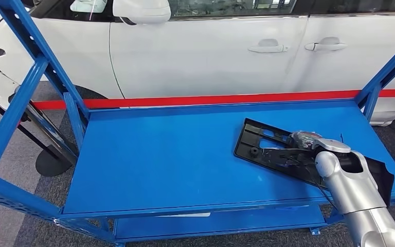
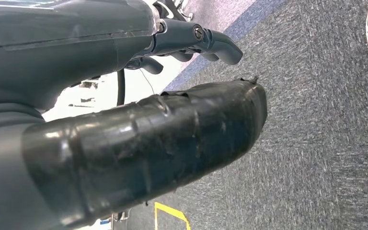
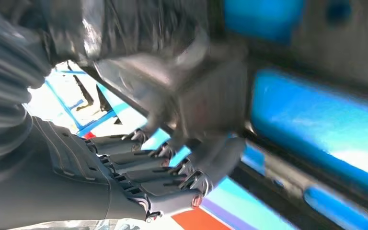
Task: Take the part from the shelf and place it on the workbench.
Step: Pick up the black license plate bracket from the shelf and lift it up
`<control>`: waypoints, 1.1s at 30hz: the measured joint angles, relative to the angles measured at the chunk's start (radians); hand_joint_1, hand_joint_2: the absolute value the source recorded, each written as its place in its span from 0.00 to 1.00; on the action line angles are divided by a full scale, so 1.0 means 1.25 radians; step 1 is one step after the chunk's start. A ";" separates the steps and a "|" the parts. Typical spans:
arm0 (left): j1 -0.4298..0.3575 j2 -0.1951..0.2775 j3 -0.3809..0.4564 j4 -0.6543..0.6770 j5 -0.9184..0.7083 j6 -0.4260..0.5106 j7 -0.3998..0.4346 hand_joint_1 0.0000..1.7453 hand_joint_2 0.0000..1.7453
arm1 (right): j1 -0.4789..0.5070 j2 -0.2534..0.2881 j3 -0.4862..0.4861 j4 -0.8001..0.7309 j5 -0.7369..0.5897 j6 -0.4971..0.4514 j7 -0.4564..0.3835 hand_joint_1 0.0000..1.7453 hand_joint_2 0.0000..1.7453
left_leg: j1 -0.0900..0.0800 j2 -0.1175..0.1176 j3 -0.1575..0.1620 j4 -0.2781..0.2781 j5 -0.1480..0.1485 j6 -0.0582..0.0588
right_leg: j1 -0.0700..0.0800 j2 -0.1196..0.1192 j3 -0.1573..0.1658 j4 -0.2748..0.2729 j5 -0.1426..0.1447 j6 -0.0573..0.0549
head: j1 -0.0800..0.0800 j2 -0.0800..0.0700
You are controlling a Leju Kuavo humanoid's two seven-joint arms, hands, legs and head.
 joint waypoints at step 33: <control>-0.002 -0.007 -0.009 0.001 0.001 0.010 -0.007 0.00 1.00 | 0.027 -0.027 -0.005 -0.056 -0.058 -0.015 -0.002 1.00 1.00 | 0.000 0.000 0.000 0.000 0.000 0.000 | 0.000 -0.001 0.000 0.000 0.000 0.000 | 0.000 0.000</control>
